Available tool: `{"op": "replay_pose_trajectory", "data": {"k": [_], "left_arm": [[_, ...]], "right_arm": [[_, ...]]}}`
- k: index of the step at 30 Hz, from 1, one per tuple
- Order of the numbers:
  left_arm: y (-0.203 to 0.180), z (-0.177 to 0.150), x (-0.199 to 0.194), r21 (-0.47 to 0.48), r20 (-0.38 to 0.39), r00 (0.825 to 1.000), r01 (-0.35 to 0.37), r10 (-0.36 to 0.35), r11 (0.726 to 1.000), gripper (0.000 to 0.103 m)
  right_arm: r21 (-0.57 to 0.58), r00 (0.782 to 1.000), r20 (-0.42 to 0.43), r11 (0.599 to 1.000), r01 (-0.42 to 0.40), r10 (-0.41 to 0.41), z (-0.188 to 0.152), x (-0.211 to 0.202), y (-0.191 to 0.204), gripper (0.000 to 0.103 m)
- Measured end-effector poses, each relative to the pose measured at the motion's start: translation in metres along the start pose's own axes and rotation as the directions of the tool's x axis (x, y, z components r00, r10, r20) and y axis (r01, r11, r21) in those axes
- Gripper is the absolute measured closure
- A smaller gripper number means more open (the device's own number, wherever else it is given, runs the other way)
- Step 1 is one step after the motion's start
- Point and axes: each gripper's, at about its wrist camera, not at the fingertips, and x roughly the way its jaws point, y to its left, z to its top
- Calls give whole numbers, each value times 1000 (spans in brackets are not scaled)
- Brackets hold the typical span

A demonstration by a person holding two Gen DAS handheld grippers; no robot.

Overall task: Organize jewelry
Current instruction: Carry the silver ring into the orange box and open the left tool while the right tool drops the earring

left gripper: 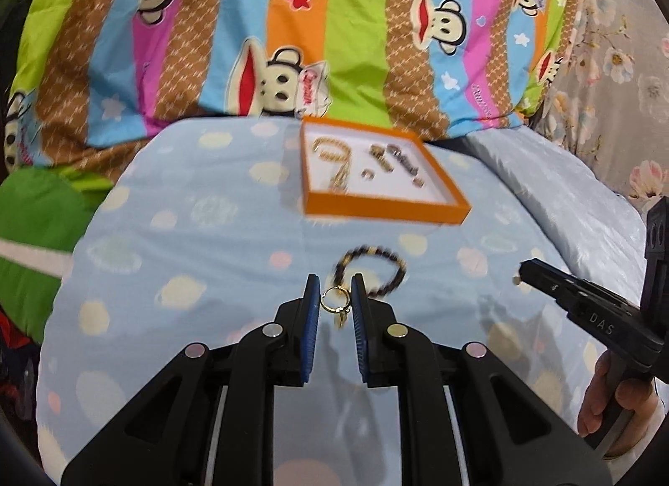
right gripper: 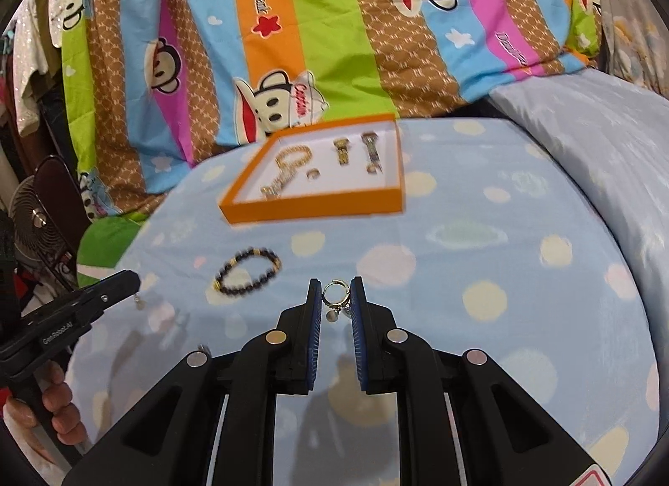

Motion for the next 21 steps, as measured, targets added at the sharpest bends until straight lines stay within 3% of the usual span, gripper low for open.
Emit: {"op": "replay_pose_trajectory", "data": {"k": [6, 10, 21], "left_arm": [[-23, 49, 36, 37, 28, 998, 58, -59, 998, 88], [-33, 73, 72, 46, 18, 998, 57, -58, 997, 88], [-36, 88, 161, 33, -55, 998, 21, -19, 999, 88]], "right_arm": [[-20, 1000, 25, 1000, -13, 13, 44, 28, 0, 90], [4, 1000, 16, 1000, -22, 22, 69, 59, -11, 90], [18, 999, -27, 1000, -17, 18, 89, 129, -18, 90]]}}
